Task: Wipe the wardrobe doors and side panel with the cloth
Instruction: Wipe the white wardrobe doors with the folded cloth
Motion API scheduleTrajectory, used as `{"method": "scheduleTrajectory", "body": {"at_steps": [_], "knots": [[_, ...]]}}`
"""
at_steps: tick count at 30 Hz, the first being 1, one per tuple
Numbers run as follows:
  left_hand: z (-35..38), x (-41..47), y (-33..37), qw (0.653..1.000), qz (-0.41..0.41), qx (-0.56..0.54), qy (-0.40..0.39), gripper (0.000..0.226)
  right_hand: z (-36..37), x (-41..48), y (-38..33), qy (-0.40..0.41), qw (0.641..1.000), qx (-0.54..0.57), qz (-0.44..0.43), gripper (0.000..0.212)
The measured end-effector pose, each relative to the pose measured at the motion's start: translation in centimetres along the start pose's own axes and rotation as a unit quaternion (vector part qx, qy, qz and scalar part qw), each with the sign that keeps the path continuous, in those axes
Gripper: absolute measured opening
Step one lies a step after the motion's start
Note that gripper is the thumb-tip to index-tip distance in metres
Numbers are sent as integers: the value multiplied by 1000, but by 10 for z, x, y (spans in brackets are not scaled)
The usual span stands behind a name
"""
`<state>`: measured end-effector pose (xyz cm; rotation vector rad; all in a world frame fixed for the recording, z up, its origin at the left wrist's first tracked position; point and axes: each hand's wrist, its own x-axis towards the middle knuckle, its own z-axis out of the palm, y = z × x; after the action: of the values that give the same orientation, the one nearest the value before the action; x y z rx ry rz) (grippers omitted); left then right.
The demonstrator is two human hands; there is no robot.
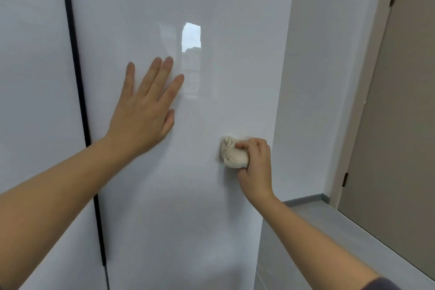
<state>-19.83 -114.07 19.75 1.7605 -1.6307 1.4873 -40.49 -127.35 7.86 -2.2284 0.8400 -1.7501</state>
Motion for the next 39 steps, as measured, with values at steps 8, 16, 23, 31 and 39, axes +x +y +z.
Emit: {"method": "scheduleTrajectory", "body": {"at_steps": [8, 16, 23, 31, 39], "knots": [[-15, -36, 28, 958, 3, -286, -7, 38, -31, 13, -74, -117, 864, 374, 316, 33], [-19, -30, 29, 894, -20, -424, -143, 61, -18, 12, -90, -268, 799, 377, 385, 21], [-12, -34, 30, 881, -88, -432, -170, 53, -18, -1, -94, -318, 875, 244, 269, 38], [-15, -26, 55, 887, -80, -443, -99, 23, -44, -6, -61, -133, 991, 13, 15, 27], [2, 22, 86, 956, 76, -232, 166, 19, -69, 66, -24, 99, 957, -159, -221, 16]]}}
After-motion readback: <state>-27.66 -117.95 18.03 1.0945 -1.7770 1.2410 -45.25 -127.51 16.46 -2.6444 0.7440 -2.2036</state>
